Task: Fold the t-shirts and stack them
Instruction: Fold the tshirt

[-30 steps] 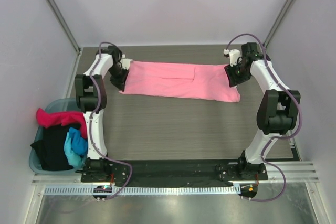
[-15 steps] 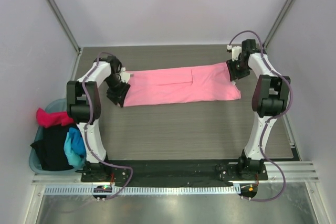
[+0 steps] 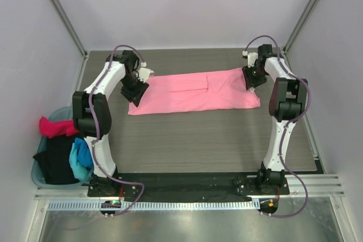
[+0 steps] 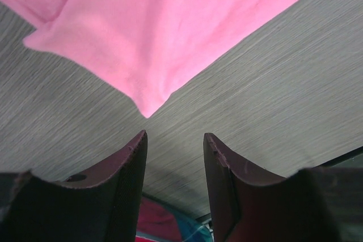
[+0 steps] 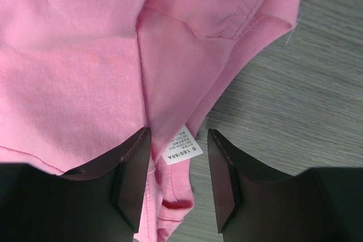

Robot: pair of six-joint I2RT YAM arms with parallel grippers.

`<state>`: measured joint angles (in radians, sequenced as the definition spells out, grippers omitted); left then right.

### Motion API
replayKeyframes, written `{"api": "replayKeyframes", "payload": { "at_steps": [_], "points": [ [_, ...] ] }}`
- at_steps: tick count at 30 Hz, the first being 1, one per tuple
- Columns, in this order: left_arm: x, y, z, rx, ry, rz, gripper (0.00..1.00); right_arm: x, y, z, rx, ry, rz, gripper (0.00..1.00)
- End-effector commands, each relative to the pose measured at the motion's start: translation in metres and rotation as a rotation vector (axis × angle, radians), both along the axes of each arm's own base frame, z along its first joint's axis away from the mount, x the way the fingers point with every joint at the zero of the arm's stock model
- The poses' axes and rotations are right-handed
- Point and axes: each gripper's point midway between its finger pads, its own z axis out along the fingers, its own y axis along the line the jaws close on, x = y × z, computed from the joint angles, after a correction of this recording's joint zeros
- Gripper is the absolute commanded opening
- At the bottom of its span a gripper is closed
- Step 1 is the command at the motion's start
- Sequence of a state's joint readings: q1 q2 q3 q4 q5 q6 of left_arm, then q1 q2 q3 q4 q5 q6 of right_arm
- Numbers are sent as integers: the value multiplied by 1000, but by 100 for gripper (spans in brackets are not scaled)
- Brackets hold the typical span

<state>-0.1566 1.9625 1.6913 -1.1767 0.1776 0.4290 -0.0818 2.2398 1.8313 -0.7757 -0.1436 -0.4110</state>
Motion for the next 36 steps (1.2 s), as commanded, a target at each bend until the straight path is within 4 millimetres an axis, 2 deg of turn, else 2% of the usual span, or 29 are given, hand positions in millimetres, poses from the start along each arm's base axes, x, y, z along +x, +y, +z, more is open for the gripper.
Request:
{"api": "replayKeyframes", "payload": {
  "at_steps": [1, 3, 4, 5, 8, 10, 15, 20, 23, 30, 36],
  "points": [
    [2, 0, -4, 27, 9, -51, 45, 1, 1, 6, 11, 3, 5, 50],
    [1, -2, -8, 35, 19, -73, 45, -2, 2, 2, 16, 17, 12, 45],
    [1, -3, -9, 42, 18, -94, 45, -3, 4, -6, 29, 38, 22, 38],
    [-2, -4, -14, 47, 27, -103, 45, -7, 6, -9, 37, 64, 24, 21],
    [-7, -7, -21, 46, 37, -176, 45, 0, 7, -12, 49, 58, 30, 7],
    [-14, -7, -31, 50, 52, -227, 45, 10, 7, -7, 48, 30, 31, 5],
    [-8, 4, -47, 118, -15, -400, 46, 38, 2, -1, 28, -35, 33, 3],
    [-4, 6, -61, 136, 1, -414, 46, 59, 2, -3, 10, -73, 40, 3],
    [2, -1, -63, 123, -8, -403, 46, 61, 5, -6, 7, -74, 44, 3],
    [-7, -24, -70, 109, 23, -438, 47, 60, 5, -9, 9, -70, 41, 3],
    [-3, -37, -55, 135, -79, -440, 47, 62, 7, -7, 15, -76, 42, 3]
  ]
}}
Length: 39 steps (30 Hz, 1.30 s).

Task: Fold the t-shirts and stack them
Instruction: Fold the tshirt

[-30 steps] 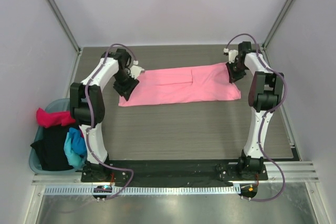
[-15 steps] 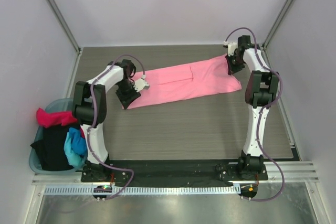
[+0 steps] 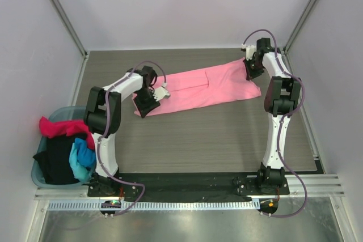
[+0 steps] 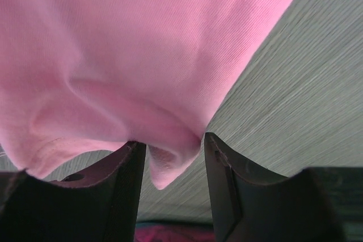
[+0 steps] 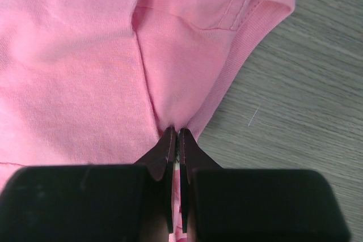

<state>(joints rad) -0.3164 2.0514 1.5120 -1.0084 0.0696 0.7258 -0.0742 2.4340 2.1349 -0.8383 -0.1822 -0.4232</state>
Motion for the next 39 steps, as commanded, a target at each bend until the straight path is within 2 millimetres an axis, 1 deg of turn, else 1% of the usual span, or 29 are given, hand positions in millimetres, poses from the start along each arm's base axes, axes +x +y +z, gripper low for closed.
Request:
{"api": "replayKeyframes", "payload": {
  "at_steps": [1, 2, 4, 5, 7, 8, 9, 11, 13, 15, 17, 20, 22, 23, 24, 27, 30, 35, 39],
  "points": [
    [9, -10, 19, -15, -110, -7, 47, 10, 1, -2, -11, -26, 8, 3],
    [9, -9, 21, -2, -132, -12, 47, 10, 1, -1, -11, -28, 8, 3],
    [4, -9, 16, 16, -130, -27, 47, 9, 2, 0, -9, -28, 7, 3],
    [8, -5, 17, 42, -167, -15, 48, 9, 3, -1, -8, -27, 9, 3],
    [7, 1, 17, 73, -181, 0, 48, 8, 4, 1, -6, -29, 13, 3],
    [13, 2, 18, 80, -214, 13, 48, 8, 4, 2, -6, -29, 13, 3],
    [16, 7, 23, 101, -242, 27, 48, 7, 4, 2, -8, -27, 12, 3],
    [19, 10, 26, 120, -272, 55, 49, 7, 4, 3, -8, -30, 12, 3],
    [17, 14, 29, 140, -277, 68, 49, 7, 4, 5, -6, -32, 11, 3],
    [11, 15, 26, 142, -265, 71, 49, 6, 4, 5, -6, -32, 11, 3],
    [9, 14, 25, 140, -267, 79, 49, 6, 4, 6, -6, -33, 11, 3],
    [2, 7, 22, 143, -265, 77, 49, 6, 6, 5, -6, -32, 15, 3],
    [-3, -1, 21, 146, -271, 68, 49, 6, 6, 7, -5, -34, 13, 3],
    [-3, -4, 24, 137, -291, 74, 49, 6, 6, 8, -4, -36, 14, 3],
    [-6, -11, 24, 134, -292, 51, 49, 5, 7, 6, -6, -32, 16, 3],
    [-15, -18, 20, 135, -286, 32, 49, 6, 7, 8, -6, -35, 16, 3],
    [-18, -14, 10, 168, -263, 34, 49, 6, 7, 8, -4, -36, 15, 3],
    [-8, -13, 2, 202, -280, 23, 48, 5, 7, 10, -4, -38, 17, 3],
    [-7, -10, -7, 230, -267, 22, 48, 4, 8, 11, -2, -38, 18, 2]
  ]
}}
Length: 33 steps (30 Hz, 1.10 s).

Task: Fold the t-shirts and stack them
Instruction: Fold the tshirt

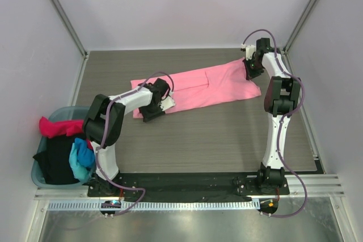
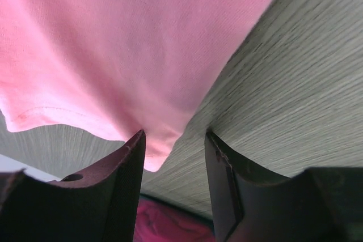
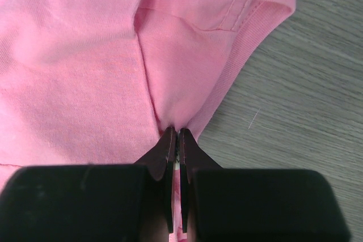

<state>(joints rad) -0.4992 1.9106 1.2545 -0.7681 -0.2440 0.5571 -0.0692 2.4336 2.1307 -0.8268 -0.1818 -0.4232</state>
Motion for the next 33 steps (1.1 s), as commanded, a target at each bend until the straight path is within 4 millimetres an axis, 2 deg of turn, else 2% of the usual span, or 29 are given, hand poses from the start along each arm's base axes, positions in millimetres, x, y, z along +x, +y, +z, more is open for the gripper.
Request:
{"api": "replayKeyframes", "payload": {
  "at_steps": [1, 2, 5, 6, 9, 12, 13, 15, 16, 17, 22, 23, 24, 25, 26, 27, 30, 31, 33],
  "points": [
    [9, 0, -8, 15, -14, 5, 47, 3, 6, 12, 0, -32, 14, 2],
    [6, 0, -9, 12, -1, 3, 45, 3, 6, 12, 0, -32, 14, 2],
    [-2, 0, -14, 3, 33, -2, 33, 4, 5, 12, 0, -35, 11, 2],
    [-4, -1, -14, -1, 45, -5, 21, 6, 4, 13, -5, -40, 9, 2],
    [-14, -5, -12, -34, 94, 0, 0, 11, 0, 17, -23, -56, -12, 1],
    [-30, -12, 0, -74, 143, -14, 0, 19, -4, 21, -42, -85, -25, 1],
    [-44, -12, 5, -74, 203, -30, 0, 22, -5, 21, -45, -90, -23, 1],
    [-58, -24, 19, -127, 240, -79, 0, 30, -7, 24, -60, -112, -17, 1],
    [-75, -24, 25, -136, 308, -97, 0, 32, -7, 18, -64, -107, -13, 1],
    [-81, -27, 30, -143, 327, -117, 0, 34, -7, 17, -66, -110, -11, 1],
    [-127, -40, 52, -153, 456, -232, 0, 51, 2, 19, -52, -151, 7, 1],
    [-132, -42, 55, -154, 473, -256, 0, 53, 4, 14, -50, -147, 13, 1],
    [-136, -46, 58, -155, 482, -270, 0, 59, 10, 18, -45, -167, 24, 1],
    [-148, -51, 61, -151, 519, -304, 0, 63, 14, 19, -43, -175, 33, 1],
    [-155, -57, 62, -168, 540, -320, 0, 65, 16, 9, -40, -168, 35, 1],
    [-161, -62, 63, -175, 555, -340, 0, 74, 23, 17, -40, -200, 49, 1],
    [-184, -79, 65, -193, 604, -402, 0, 90, 32, 15, -37, -246, 58, 1],
    [-193, -88, 65, -197, 618, -435, 0, 97, 51, 15, -32, -273, 84, 1],
    [-206, -100, 63, -222, 649, -449, 0, 105, 65, 13, -34, -305, 105, 1]
  ]
}}
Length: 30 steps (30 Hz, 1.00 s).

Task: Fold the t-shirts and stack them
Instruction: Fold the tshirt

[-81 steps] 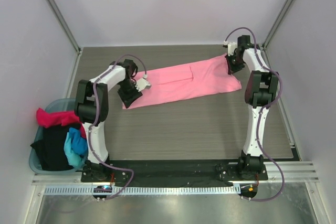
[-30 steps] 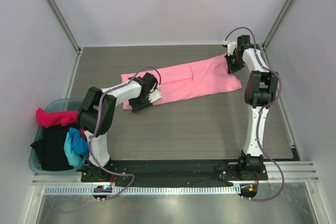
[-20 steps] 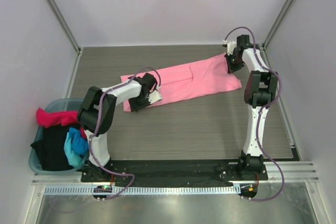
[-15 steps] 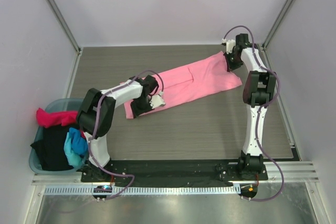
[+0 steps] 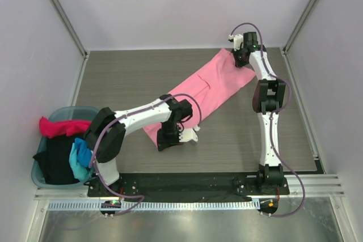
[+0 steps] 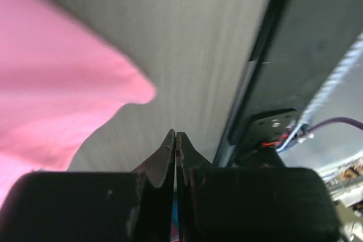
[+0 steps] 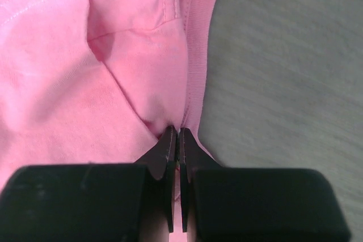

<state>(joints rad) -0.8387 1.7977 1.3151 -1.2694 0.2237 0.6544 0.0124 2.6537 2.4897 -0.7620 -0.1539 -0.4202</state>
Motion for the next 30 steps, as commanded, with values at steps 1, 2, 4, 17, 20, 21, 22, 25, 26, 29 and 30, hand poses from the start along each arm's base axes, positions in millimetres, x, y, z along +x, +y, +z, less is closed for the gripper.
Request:
{"api": "replayKeyframes", "payload": {
  "at_steps": [1, 2, 4, 17, 20, 21, 22, 25, 26, 29, 30],
  "points": [
    [-39, -19, 13, -46, 119, -41, 0, 32, 39, 10, -7, -139, 64, 1],
    [-43, -25, 13, -54, 123, -52, 0, 36, 45, 10, -7, -157, 74, 1],
    [-55, -43, 8, -72, 148, -72, 0, 46, 65, 10, 0, -206, 96, 1],
    [-24, -98, -5, -87, -60, 61, 27, 81, 124, 29, 19, -427, 156, 1],
    [-11, -93, -10, -68, -139, 67, 30, 80, 125, 29, 22, -424, 155, 1],
    [-8, -93, -13, -65, -157, 69, 31, 79, 124, 30, 22, -423, 153, 1],
    [-8, -89, -16, -48, -165, 71, 32, 79, 124, 30, 24, -423, 153, 1],
    [0, -82, -26, -16, -215, 82, 35, 77, 125, 35, 33, -423, 154, 1],
    [-1, -75, -32, 5, -222, 81, 36, 76, 126, 34, 37, -419, 155, 1],
    [9, -67, -40, 27, -277, 93, 37, 74, 126, 35, 42, -411, 153, 1],
    [11, -66, -42, 29, -276, 99, 37, 73, 127, 35, 45, -411, 153, 1]
  ]
}}
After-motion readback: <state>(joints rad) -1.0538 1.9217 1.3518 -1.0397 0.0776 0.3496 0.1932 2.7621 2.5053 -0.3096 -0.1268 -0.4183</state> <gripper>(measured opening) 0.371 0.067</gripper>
